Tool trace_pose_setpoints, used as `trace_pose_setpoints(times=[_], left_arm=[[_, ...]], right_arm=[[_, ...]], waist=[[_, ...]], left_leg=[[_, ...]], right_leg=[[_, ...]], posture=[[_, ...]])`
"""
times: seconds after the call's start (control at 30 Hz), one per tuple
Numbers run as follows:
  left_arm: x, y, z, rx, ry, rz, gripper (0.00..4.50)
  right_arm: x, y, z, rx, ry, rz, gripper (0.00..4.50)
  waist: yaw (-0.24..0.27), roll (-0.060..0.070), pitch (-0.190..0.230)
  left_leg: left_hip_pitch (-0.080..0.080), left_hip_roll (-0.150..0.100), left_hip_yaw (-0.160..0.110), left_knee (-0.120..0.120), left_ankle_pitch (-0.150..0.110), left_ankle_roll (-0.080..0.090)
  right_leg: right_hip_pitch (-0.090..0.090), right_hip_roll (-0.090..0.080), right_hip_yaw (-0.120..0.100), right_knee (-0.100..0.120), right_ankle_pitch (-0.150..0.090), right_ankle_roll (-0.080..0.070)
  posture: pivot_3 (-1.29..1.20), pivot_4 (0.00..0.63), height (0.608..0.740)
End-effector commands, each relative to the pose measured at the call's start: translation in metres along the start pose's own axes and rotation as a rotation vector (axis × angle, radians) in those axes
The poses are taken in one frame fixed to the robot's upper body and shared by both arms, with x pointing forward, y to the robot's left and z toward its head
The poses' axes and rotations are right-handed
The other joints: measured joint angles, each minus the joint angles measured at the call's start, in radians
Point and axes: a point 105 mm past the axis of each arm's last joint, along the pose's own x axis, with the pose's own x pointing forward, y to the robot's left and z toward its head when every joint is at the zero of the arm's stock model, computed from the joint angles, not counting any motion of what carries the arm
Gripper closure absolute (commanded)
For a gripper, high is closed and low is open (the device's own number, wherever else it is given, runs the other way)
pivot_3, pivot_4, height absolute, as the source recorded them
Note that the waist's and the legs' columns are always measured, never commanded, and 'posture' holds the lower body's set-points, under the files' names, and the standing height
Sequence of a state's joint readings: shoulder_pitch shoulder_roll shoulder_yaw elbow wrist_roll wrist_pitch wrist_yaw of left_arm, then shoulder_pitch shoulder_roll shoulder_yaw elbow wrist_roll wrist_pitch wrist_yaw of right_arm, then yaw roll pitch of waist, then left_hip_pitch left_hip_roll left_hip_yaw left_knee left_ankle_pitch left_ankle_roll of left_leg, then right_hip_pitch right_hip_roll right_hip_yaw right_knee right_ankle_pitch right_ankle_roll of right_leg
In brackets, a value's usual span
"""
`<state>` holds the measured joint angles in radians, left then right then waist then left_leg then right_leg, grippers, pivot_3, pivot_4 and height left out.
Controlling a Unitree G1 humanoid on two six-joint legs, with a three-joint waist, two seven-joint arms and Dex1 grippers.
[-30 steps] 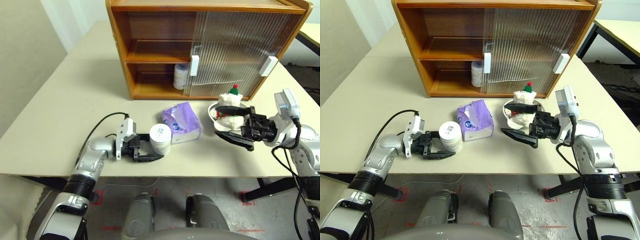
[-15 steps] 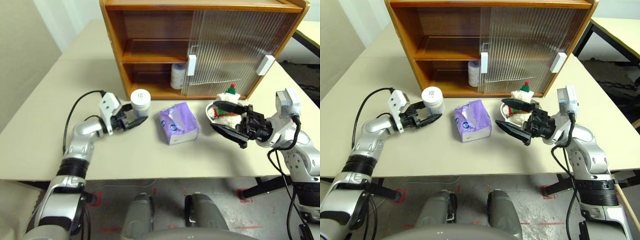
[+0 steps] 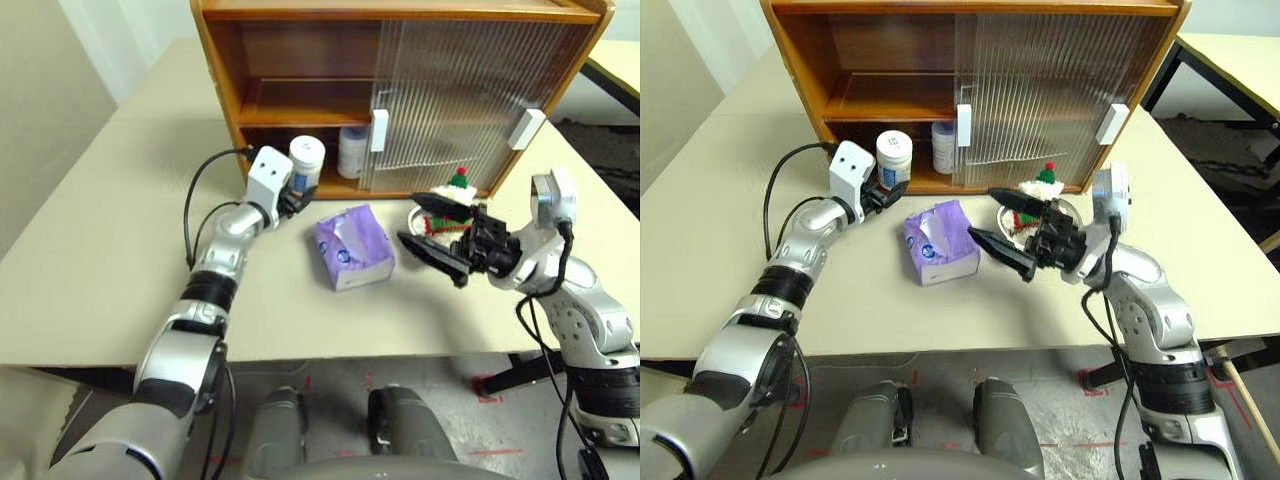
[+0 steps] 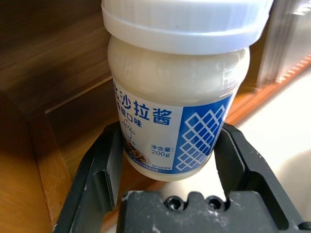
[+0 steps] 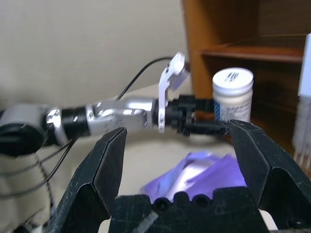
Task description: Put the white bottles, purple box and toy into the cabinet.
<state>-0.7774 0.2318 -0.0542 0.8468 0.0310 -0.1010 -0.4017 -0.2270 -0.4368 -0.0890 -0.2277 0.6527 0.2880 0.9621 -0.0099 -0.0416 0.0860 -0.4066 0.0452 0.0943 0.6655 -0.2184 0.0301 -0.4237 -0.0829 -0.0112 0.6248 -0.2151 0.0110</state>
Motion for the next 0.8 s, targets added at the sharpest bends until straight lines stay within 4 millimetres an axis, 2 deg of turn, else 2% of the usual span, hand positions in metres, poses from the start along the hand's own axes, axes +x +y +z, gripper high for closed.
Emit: trace_pose_setpoints(times=[0.03,0.3,0.47,0.8], left_arm=[[0.008,0.005,0.006,0.028,0.004,0.058,1.45],[0.021,0.015,0.011,-0.029,0.038,0.173,1.45],[0.028,0.009,0.016,-0.050,0.031,0.195,1.45],[0.031,0.010,0.015,-0.100,0.044,0.266,1.45]], right_arm=[[0.007,0.001,0.004,-0.021,0.010,-0.023,0.00],[0.005,0.005,-0.005,-0.020,0.043,-0.041,0.00],[0.005,0.009,-0.008,-0.011,0.051,-0.047,0.00],[0.016,0.006,0.005,-0.042,0.027,-0.129,0.00]], waist=[[0.001,-0.002,0.002],[0.000,-0.007,0.009],[-0.001,-0.008,0.019],[-0.010,-0.011,0.038]], left_leg=[[0.000,0.000,0.000,-0.001,0.000,0.000],[-0.001,0.001,0.000,-0.001,0.000,0.000],[-0.001,0.001,0.000,-0.001,0.000,0.000],[-0.002,0.002,0.000,-0.002,0.000,-0.001]], right_leg=[[0.000,0.000,0.000,0.000,0.000,0.000],[-0.001,0.000,0.000,-0.001,-0.001,0.000],[-0.001,0.000,0.000,-0.001,-0.001,0.001],[-0.001,0.000,0.000,-0.001,-0.001,0.000]], posture=[[-0.02,0.074,0.740],[-0.04,0.093,0.740],[-0.05,0.105,0.740],[-0.10,0.139,0.740]])
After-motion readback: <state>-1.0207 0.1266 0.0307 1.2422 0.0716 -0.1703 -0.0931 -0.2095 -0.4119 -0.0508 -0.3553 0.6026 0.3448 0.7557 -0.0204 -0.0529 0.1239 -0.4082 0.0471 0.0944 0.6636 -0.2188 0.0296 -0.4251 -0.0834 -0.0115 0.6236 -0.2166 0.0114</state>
